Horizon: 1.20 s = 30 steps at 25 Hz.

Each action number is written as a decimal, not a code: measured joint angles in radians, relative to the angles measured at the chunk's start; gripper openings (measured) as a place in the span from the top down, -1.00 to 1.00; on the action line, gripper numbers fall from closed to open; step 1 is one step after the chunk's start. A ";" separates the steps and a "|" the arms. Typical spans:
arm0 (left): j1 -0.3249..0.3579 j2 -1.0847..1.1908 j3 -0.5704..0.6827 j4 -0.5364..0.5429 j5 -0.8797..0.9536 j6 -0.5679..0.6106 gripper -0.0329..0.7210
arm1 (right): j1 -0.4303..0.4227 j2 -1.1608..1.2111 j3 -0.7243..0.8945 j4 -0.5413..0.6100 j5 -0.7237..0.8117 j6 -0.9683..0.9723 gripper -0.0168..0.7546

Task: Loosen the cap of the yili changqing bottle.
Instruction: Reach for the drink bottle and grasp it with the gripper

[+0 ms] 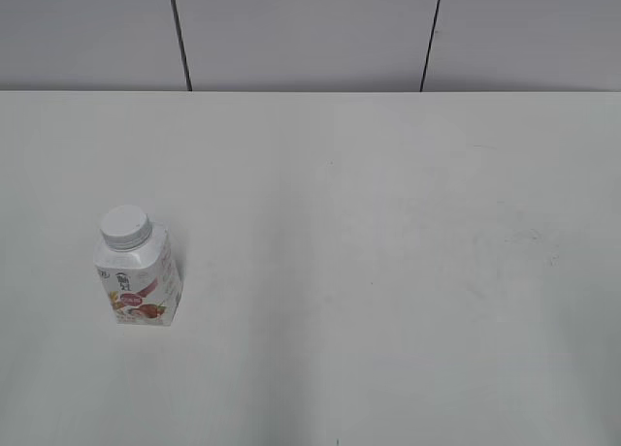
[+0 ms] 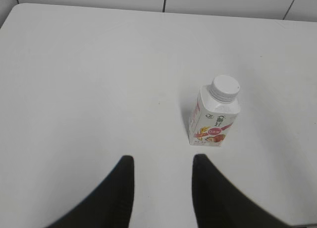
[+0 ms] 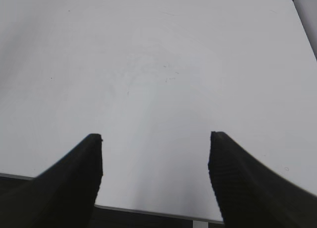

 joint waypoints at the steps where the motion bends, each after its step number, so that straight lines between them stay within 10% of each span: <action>1: 0.000 0.000 0.000 0.000 0.000 0.000 0.25 | 0.000 0.000 0.000 0.000 0.000 0.000 -0.42; 30: 0.000 0.004 -0.014 0.003 -0.002 0.000 0.28 | 0.000 0.000 0.000 0.000 0.000 0.000 -0.42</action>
